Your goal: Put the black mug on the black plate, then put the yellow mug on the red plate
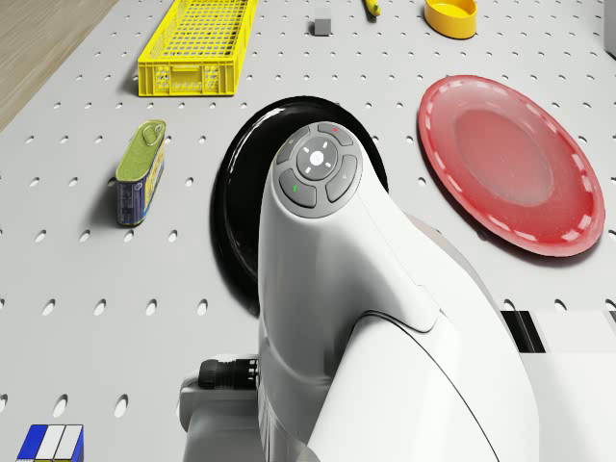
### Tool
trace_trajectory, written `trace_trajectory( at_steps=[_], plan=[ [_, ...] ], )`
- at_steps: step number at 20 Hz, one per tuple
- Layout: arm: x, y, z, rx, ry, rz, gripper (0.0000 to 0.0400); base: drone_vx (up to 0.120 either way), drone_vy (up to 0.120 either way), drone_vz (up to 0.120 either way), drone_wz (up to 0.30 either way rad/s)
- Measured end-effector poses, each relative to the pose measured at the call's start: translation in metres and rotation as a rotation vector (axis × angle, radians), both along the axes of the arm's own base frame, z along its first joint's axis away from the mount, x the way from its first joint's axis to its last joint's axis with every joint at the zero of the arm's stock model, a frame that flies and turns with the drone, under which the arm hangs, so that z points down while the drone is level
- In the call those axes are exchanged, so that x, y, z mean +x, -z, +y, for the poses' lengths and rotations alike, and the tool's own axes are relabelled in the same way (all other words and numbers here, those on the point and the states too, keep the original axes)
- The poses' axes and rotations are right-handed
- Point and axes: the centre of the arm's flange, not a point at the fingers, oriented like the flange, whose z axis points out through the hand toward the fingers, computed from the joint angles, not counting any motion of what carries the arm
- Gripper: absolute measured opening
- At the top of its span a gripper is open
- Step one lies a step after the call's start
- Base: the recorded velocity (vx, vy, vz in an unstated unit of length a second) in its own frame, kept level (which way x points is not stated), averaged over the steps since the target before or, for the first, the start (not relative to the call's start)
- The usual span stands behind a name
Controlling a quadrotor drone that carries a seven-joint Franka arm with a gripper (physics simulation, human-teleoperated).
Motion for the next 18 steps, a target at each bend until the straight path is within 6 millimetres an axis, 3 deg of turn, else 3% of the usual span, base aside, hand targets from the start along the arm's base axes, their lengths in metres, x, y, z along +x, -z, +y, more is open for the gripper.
trace_trajectory(
  at_steps=[18],
  plan=[
    [0.0, 0.0, 0.0, 0.0, 0.0, 0.0, 0.011, 0.12, -0.009, 0.0, 0.0]
  ],
)
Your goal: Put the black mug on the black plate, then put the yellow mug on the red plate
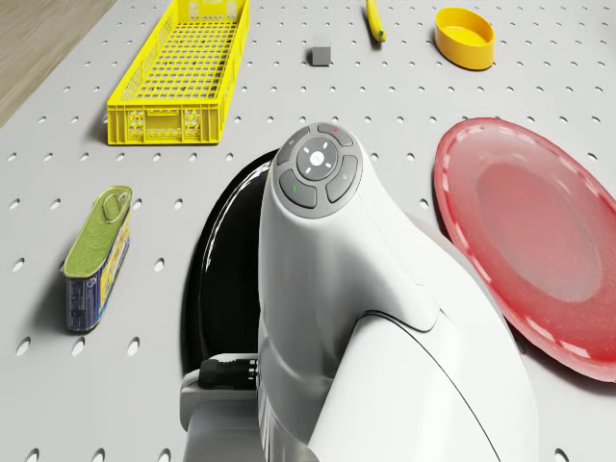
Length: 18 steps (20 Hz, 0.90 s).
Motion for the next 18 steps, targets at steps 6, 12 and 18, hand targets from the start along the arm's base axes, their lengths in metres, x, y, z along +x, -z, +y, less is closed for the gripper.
trace_trajectory(
  at_steps=[6, 12, 18],
  plan=[
    [0.0, 0.0, 0.0, 0.0, 0.0, 0.0, 0.011, 0.12, 0.0, 0.0, 0.0],
    [0.0, 0.0, 0.0, 0.0, 0.0, 0.0, 0.011, 0.12, 0.0, 0.0, 0.0],
    [0.0, 0.0, 0.0, 0.0, 0.0, 0.0, 0.011, 0.12, -0.06, 0.0, 0.0]
  ],
)
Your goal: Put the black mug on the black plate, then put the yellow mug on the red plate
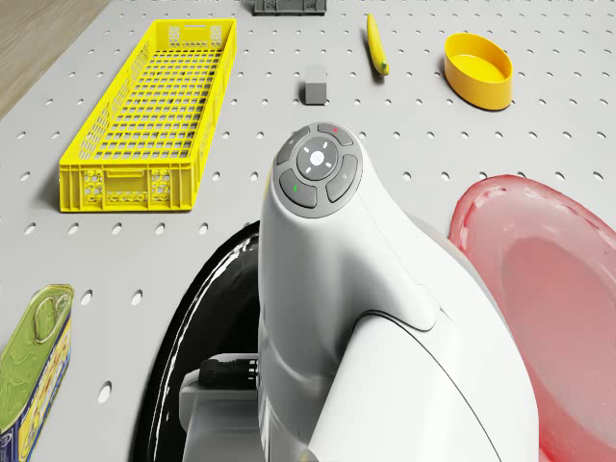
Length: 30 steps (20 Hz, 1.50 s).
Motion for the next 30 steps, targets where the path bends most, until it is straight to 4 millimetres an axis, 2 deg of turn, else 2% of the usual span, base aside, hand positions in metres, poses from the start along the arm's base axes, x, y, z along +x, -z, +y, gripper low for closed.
trace_trajectory(
  at_steps=[3, 7, 21, 25, 30],
  plan=[
    [0.0, 0.0, 0.0, 0.0, 0.0, 0.0, 0.011, 0.12, 0.0, -0.013, 0.0],
    [0.0, 0.0, 0.0, 0.0, 0.0, 0.0, 0.011, 0.12, 0.0, -0.11, 0.0],
    [0.0, 0.0, 0.0, 0.0, 0.0, 0.0, 0.011, 0.12, 0.0, 0.0, 0.0],
    [0.0, -0.008, 0.0, 0.0, 0.0, 0.0, 0.011, 0.01, 0.0, 0.0, 0.0],
    [0.0, -0.028, 0.0, 0.0, 0.0, 0.0, 0.011, 0.0, 0.0, 0.0, 0.0]
  ],
)
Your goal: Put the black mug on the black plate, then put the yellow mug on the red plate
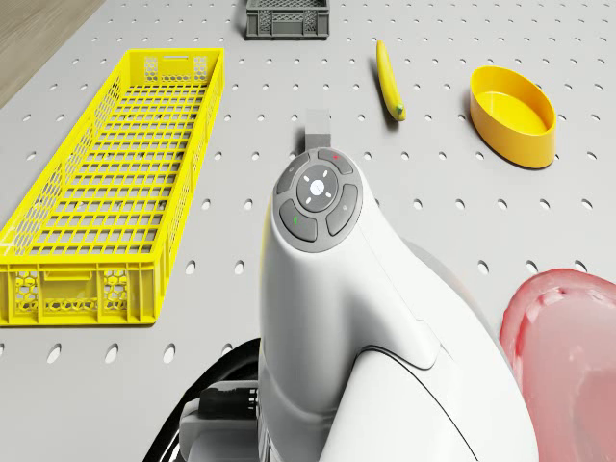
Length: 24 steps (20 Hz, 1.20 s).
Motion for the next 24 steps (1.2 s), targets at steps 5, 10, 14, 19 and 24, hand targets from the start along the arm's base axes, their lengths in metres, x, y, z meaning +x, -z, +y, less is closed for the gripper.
trace_trajectory(
  at_steps=[5, 10, 14, 19, 24],
  plan=[
    [0.0, -0.019, 0.0, 0.0, 0.0, 0.0, 0.011, 0.0, 0.0, 0.0, 0.0],
    [0.0, -0.036, 0.0, 0.0, 0.0, 0.0, 0.0209, 0.0, 0.0, 0.0, 0.0],
    [0.0, -0.034, 0.0, 0.0, 0.0, 0.0, 0.033, 0.0, 0.0, 0.0, 0.0],
    [0.0, -0.016, 0.0, 0.0, 0.0, 0.0, 0.038, 0.0, 0.0, 0.04, 0.0],
    [0.0, -0.003, 0.0, 0.0, 0.0, 0.0, 0.0394, 0.0, 0.0, 0.12, 0.0]
  ],
)
